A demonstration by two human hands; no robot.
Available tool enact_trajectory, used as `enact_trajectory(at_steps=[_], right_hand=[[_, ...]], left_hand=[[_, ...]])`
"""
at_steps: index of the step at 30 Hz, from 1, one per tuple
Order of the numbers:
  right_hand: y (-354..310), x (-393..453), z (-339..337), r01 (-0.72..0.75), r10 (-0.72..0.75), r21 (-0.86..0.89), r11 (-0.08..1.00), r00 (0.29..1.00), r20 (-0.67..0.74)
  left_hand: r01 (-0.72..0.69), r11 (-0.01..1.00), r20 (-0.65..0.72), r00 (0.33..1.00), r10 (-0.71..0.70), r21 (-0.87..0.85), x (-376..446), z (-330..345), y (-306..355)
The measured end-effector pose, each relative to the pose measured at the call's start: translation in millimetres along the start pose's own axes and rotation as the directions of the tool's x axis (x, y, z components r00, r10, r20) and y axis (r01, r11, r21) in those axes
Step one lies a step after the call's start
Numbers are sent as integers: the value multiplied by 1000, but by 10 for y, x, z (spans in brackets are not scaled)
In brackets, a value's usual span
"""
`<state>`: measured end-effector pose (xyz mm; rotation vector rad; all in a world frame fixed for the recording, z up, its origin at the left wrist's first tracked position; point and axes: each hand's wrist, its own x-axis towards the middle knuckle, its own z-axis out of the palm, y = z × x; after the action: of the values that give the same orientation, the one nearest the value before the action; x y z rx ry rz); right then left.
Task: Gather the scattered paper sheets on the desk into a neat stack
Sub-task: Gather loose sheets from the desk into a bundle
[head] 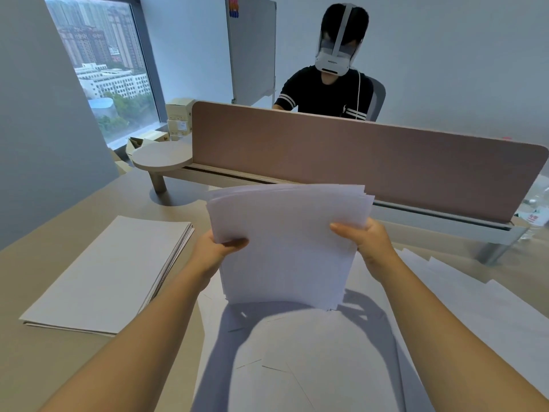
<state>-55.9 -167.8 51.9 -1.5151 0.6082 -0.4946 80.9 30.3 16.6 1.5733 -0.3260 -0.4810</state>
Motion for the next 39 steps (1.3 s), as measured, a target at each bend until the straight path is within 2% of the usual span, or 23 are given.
enact_trajectory(at_steps=[4,7,11,15,17,22,25,33,39], right_hand=[[371,75,78,-174,174,0,985,985,-19],[411,142,159,-147,152,70,987,986,-67],[429,172,81,-76,80,74,994,995,-61],[697,83,45,-182,185,65,981,981,-54],[755,61,106,-197,206,93,976,974,-95],[598,69,141,-107,126,150,983,984,-122],[485,54,85,-61,73,136,989,993,-90],[12,41,55,91,-91,118,989,996,2],[-165,27,21,116,-114,143,983,993,-21]], left_hand=[[30,999,-11,999,-30,-34,62,55,-184],[-9,999,-35,999,7,-45,116,133,-230],[-10,994,-61,998,4,-113,159,167,-304],[79,991,-44,995,-84,-111,99,189,-538],[67,989,-66,995,-76,-135,83,256,-575],[-8,991,-55,998,0,-135,61,266,-403],[-23,988,-52,999,15,-155,40,188,-309],[-178,976,-78,983,169,-126,19,182,348],[-208,972,-127,973,194,-106,9,202,566]])
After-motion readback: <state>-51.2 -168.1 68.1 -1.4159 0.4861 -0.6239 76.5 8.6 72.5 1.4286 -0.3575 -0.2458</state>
